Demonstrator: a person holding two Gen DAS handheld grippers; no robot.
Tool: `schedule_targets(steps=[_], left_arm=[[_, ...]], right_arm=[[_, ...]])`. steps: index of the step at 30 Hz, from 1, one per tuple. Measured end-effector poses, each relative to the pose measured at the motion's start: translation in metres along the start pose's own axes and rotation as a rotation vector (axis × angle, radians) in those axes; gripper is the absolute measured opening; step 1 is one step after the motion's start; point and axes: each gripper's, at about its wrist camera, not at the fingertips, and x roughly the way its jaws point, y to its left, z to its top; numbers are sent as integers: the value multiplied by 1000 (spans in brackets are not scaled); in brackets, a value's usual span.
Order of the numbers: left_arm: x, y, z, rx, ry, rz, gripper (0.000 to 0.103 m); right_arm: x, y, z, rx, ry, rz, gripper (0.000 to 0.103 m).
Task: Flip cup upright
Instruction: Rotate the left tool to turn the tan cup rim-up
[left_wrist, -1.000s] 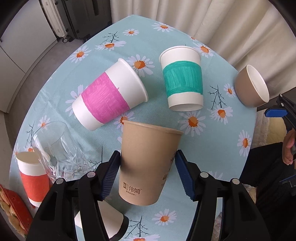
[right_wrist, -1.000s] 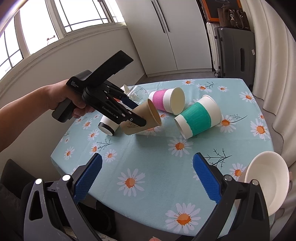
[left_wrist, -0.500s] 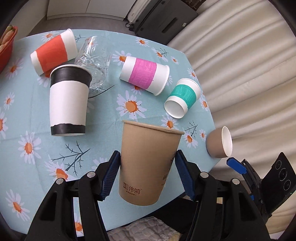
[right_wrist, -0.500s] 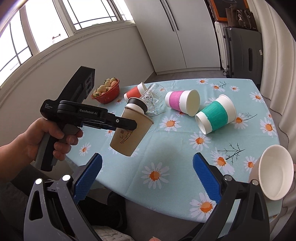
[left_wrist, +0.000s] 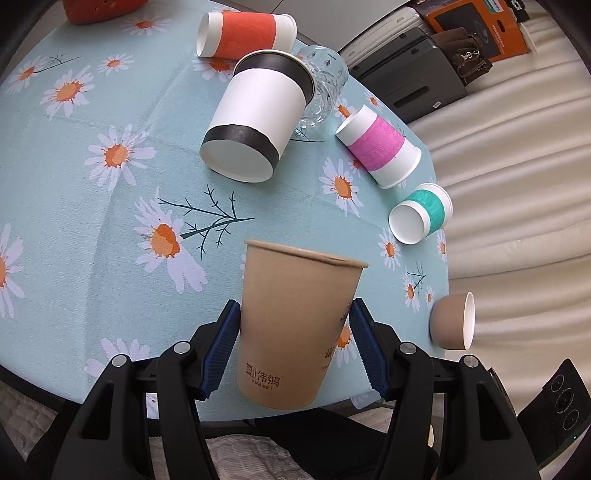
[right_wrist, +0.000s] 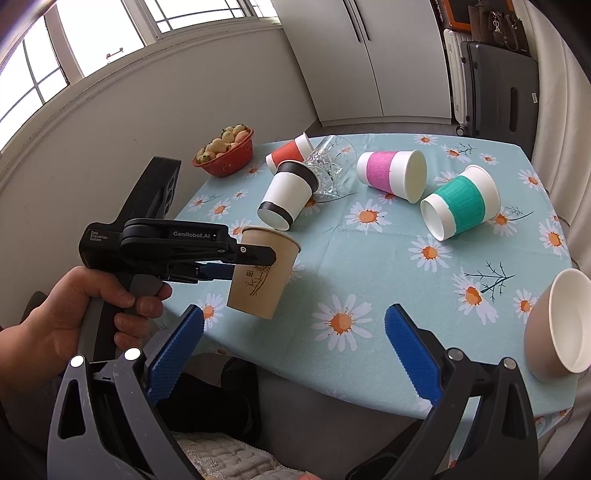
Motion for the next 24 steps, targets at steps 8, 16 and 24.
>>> schedule_targets(steps=[8, 16, 24], left_arm=[[7, 4, 2, 3, 3, 38, 62], [3, 6, 3, 0, 1, 19, 61], [-4, 1, 4, 10, 8, -24, 69]], right_arm=[[12, -4, 1, 10, 31, -4, 97], [27, -3, 2, 19, 70, 8, 97], [45, -5, 11, 53, 109, 42, 97]])
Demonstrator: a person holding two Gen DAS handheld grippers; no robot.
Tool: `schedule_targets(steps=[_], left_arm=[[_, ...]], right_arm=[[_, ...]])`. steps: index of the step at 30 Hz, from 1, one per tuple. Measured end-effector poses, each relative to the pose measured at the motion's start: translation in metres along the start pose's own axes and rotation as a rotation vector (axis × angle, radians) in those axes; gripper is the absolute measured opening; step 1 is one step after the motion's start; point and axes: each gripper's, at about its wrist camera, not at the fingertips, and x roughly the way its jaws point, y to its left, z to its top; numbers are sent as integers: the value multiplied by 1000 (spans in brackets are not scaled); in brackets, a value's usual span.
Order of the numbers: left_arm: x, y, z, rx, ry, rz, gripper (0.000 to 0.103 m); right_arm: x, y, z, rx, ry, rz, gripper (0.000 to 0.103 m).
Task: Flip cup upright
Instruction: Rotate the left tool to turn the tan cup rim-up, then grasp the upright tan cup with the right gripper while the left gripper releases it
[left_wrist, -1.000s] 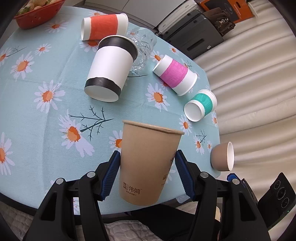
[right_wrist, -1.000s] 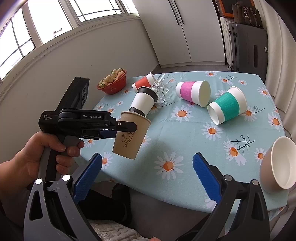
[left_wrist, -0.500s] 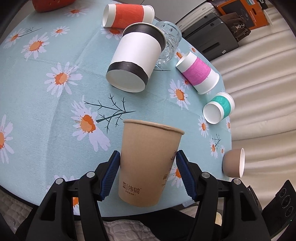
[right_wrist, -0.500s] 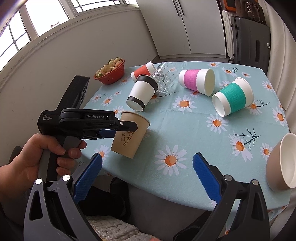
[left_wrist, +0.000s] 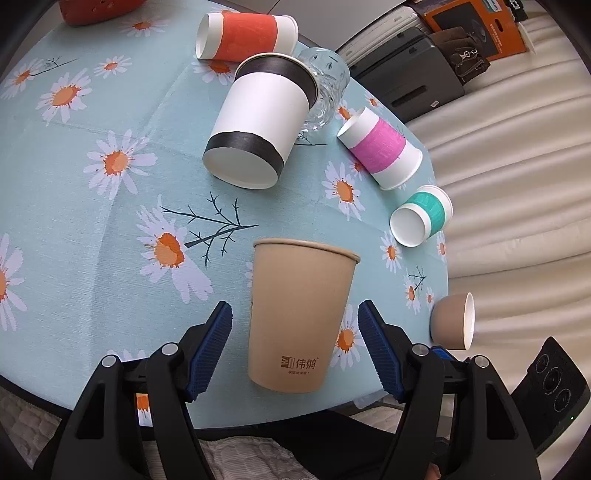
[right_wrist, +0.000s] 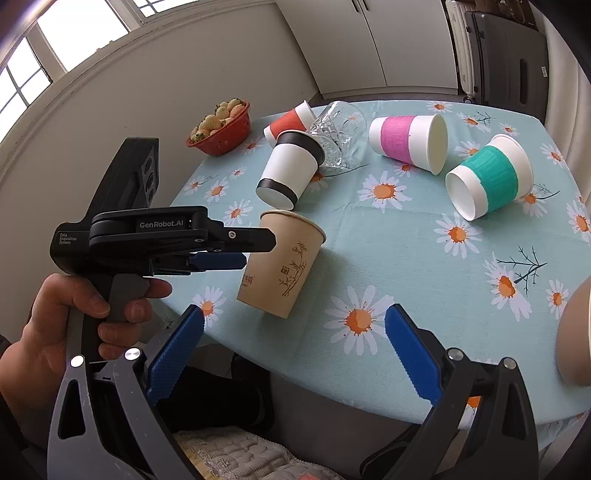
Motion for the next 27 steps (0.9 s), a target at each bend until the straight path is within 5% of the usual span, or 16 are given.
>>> schedule_targets(steps=[12, 27], left_arm=[[-41, 9, -8, -2, -77, -56, 69], [-52, 31, -51, -8, -103, -113, 69]], right_arm=[[41, -31, 28, 171, 107, 95, 97], [87, -62, 50, 377, 252, 114, 78]])
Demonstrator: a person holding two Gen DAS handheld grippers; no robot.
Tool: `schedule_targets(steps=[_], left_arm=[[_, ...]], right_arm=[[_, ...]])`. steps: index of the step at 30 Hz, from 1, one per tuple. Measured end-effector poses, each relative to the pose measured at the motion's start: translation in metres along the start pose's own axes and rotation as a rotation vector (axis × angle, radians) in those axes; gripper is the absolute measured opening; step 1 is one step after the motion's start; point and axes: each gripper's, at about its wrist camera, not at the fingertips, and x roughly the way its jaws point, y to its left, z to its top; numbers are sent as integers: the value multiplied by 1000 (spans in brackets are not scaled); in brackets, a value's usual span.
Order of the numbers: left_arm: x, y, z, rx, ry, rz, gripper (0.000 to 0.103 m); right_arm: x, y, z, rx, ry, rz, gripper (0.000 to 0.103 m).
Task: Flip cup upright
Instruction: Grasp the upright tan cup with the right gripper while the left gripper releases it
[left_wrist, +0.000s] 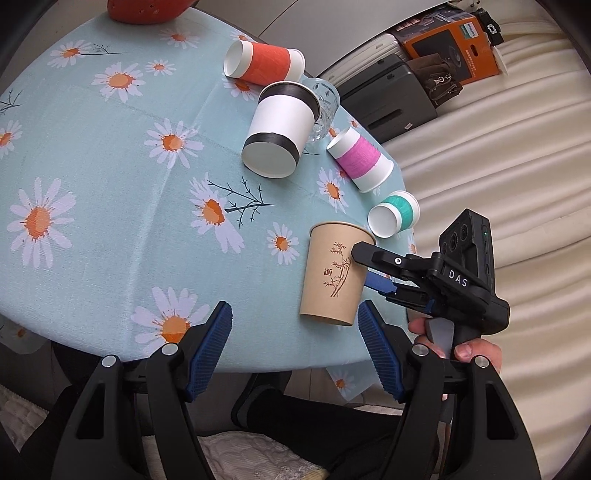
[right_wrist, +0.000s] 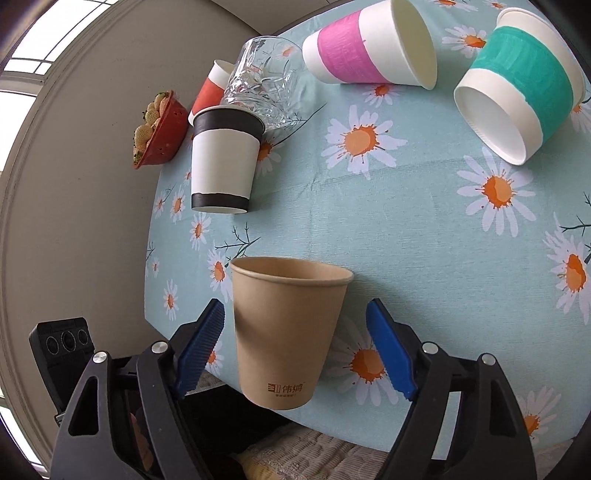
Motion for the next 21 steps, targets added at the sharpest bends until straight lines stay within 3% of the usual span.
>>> schedule_targets(steps=[5, 11, 14, 21], left_arm=[[2, 5, -6, -18, 10, -23, 69], [1, 3, -9, -14, -2, -40, 69], [1, 6, -10, -22, -6, -48, 69], [0, 11, -16, -25, -19, -50, 69]], right_arm=[[10, -2, 4, 45, 41, 1, 77], [15, 2, 7, 42, 59, -21, 64], [15, 1, 8, 52, 66, -23, 63], [-1, 18, 4, -17, 9, -56, 62]])
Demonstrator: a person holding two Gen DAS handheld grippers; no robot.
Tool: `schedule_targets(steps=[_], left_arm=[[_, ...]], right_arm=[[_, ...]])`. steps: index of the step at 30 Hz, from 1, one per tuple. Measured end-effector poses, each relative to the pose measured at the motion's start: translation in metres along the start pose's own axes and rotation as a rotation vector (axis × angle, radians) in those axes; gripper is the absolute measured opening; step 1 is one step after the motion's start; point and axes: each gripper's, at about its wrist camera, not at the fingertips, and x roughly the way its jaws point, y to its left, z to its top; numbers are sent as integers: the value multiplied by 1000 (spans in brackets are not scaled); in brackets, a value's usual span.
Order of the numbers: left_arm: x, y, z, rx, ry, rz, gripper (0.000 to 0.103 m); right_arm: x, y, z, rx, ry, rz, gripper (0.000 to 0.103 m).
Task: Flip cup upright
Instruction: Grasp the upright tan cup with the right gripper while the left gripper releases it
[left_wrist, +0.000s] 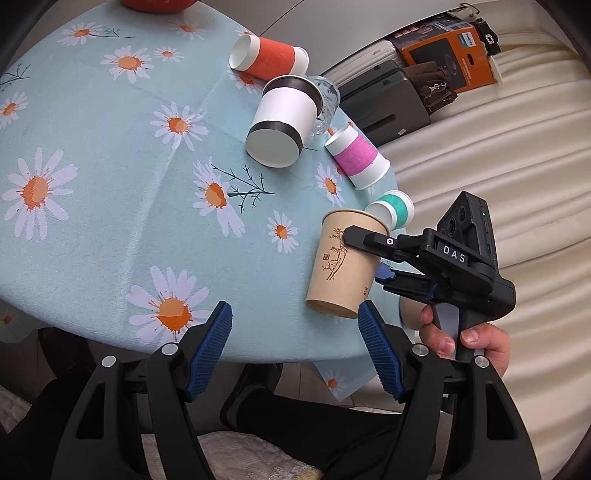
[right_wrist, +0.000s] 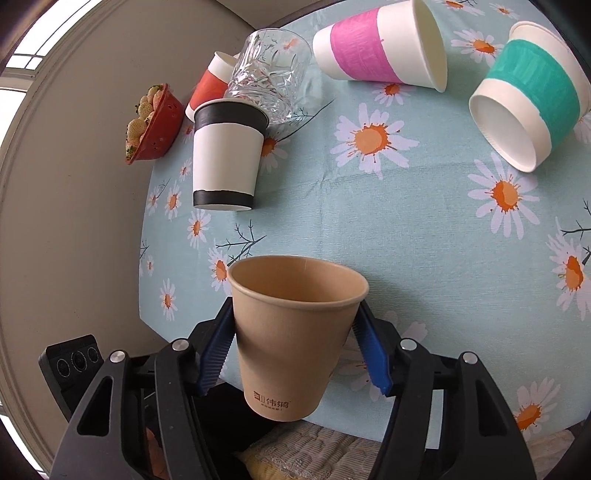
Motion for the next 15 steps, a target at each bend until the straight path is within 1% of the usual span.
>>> schedule_targets(steps=[3, 8, 12, 15], left_arm=[[-1, -1, -2, 19, -14, 13, 69], [-11, -3, -6, 81, -67, 52, 69], [-18, 0, -10, 109, -99, 75, 69], [-23, 3, -11, 115, -124, 76, 69]], right_arm=[[-11, 16, -7, -75, -73, -41, 62], [-34, 48, -33, -252, -291, -110, 62], [-43, 62, -56, -332, -431, -103, 62], [-44, 67, -72, -382, -536, -100, 62]])
